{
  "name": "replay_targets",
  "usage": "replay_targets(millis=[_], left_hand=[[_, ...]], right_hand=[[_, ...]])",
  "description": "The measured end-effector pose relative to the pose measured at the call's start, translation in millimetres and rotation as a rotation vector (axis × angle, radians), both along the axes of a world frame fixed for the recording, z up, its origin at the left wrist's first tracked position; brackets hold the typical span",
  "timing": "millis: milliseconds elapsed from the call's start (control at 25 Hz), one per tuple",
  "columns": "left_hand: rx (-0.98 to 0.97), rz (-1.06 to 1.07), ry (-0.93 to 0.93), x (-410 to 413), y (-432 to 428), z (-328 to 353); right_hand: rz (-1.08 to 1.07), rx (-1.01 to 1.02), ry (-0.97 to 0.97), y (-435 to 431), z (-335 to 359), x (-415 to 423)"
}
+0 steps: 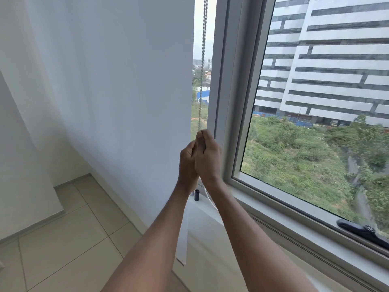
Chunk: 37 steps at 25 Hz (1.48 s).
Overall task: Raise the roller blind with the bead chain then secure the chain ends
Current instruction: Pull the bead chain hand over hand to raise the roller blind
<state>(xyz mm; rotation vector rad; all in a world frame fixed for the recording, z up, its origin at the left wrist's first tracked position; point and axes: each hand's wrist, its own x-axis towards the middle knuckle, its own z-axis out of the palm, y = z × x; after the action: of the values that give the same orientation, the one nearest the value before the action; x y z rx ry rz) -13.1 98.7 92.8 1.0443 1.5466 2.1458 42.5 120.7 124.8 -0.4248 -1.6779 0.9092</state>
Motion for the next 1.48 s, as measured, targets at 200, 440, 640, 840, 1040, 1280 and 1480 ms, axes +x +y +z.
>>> replay_targets(millis=[200, 440, 640, 840, 1040, 1280, 1480], left_hand=[[0.045, 0.017, 0.043, -16, 6, 8], [0.102, 0.079, 0.106, -15, 11, 17], [0.15, 0.382, 0.248, -2, 7, 16], [0.239, 0.736, 0.351, 14, -5, 17], [0.23, 0.794, 0.584, 26, -9, 17], [0.184, 0.416, 0.379, 30, -11, 38], [0.186, 0.293, 0.226, 30, -13, 71]], right_hand=[[-0.003, -0.078, -0.014, 10, -44, 0], [-0.027, -0.058, -0.053, 4, -83, 5], [-0.014, -0.113, -0.044, -3, -94, 6], [0.027, -0.169, -0.054, -7, -91, 10], [0.079, -0.209, -0.029, -17, -96, 19], [0.024, -0.192, -0.118, -25, -119, 24], [0.034, -0.179, -0.166, -34, -122, 29]])
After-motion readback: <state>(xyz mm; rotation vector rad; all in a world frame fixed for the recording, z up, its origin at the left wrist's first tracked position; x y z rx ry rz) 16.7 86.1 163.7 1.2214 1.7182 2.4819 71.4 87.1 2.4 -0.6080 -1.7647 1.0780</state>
